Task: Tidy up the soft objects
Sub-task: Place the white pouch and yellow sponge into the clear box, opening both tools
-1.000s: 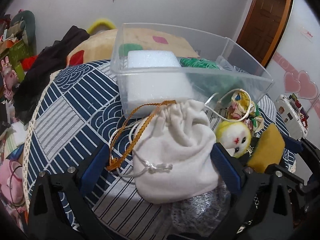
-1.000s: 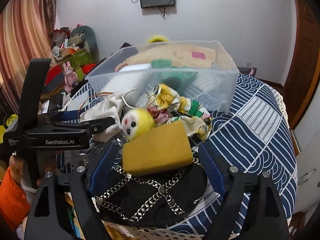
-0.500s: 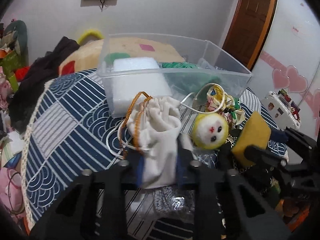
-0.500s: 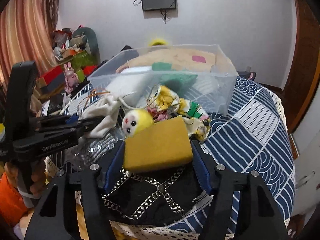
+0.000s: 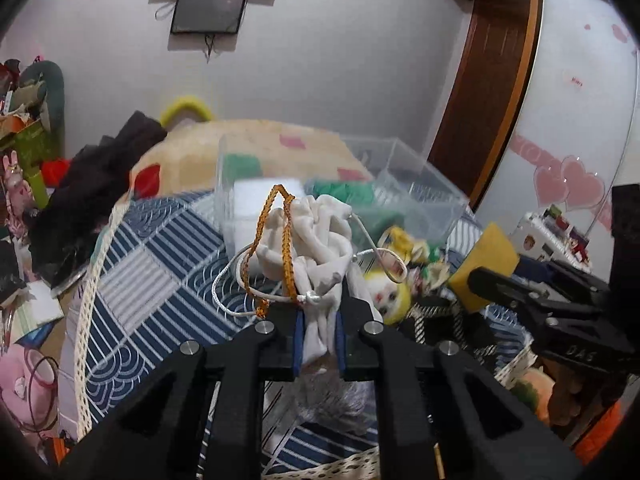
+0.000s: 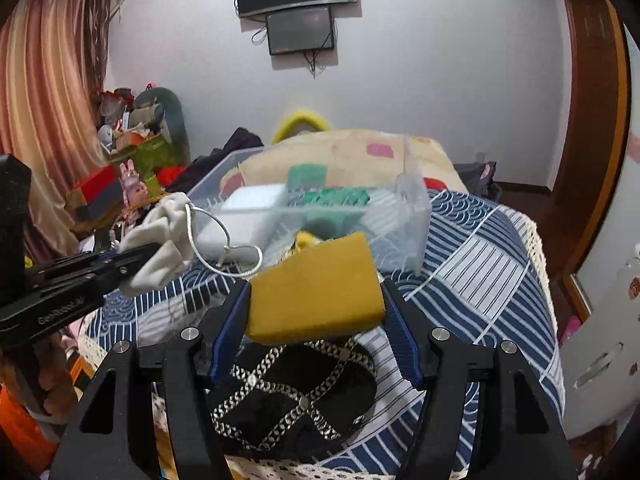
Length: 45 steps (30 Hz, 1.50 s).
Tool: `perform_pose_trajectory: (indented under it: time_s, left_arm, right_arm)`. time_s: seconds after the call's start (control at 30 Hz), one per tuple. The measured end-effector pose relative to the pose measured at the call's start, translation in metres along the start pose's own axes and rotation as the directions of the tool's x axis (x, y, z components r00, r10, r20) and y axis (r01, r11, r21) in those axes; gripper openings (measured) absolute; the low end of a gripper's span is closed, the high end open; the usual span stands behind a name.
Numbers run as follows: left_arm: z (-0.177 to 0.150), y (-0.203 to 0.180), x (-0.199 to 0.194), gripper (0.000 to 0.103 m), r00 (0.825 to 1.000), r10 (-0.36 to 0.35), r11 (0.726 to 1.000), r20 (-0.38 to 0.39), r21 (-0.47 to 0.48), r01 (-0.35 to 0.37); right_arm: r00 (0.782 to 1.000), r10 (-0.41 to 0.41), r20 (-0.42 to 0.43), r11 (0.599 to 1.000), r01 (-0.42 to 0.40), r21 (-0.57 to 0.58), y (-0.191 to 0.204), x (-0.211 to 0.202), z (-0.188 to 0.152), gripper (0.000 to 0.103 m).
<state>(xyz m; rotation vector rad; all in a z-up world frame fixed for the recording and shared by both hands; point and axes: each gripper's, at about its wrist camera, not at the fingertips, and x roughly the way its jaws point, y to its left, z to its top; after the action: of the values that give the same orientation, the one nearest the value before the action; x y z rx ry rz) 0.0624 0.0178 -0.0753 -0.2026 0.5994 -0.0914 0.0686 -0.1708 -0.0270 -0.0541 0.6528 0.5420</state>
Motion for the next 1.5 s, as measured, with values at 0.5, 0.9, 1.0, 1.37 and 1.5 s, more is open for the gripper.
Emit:
perform_pose_trajectory:
  time_s: [0.5,0.9,1.0,1.37,1.5]
  left_arm:
    - [0.057,-0.003,-0.017,0.012,0.989,-0.017,1.000,0.146,0.012,0.015]
    - [0.087,0.008,0.032,0.012,0.995,0.002,1.000,0.103,-0.008,-0.001]
    - [0.085,0.019,0.052,0.012,0.998,0.002,0.999,0.060,-0.042,0.001]
    - [0.070,0.026,0.113,0.012,0.996,-0.017,0.998,-0.093,-0.063,0.011]
    - [0.066,0.022,0.116,0.020,0.994,0.000,0.999,-0.107,-0.037,-0.004]
  right_arm:
    - [0.989,-0.049,0.140,0.999,0.045,0.026,-0.003,-0.014,0.053,0.061]
    - [0.985,-0.088,0.149,0.996,0.086,0.019,-0.005,0.016,0.077,0.061]
    - [0.988,-0.101,0.118,0.995,0.099,0.022,-0.009,0.031,0.076,0.061]
    - [0.995,-0.095,-0.017,0.995,0.095,0.001,-0.011,0.071,0.066,0.061]
    - [0.994,-0.099,-0.047,0.995,0.098,-0.014,-0.010,0.077,0.064,0.064]
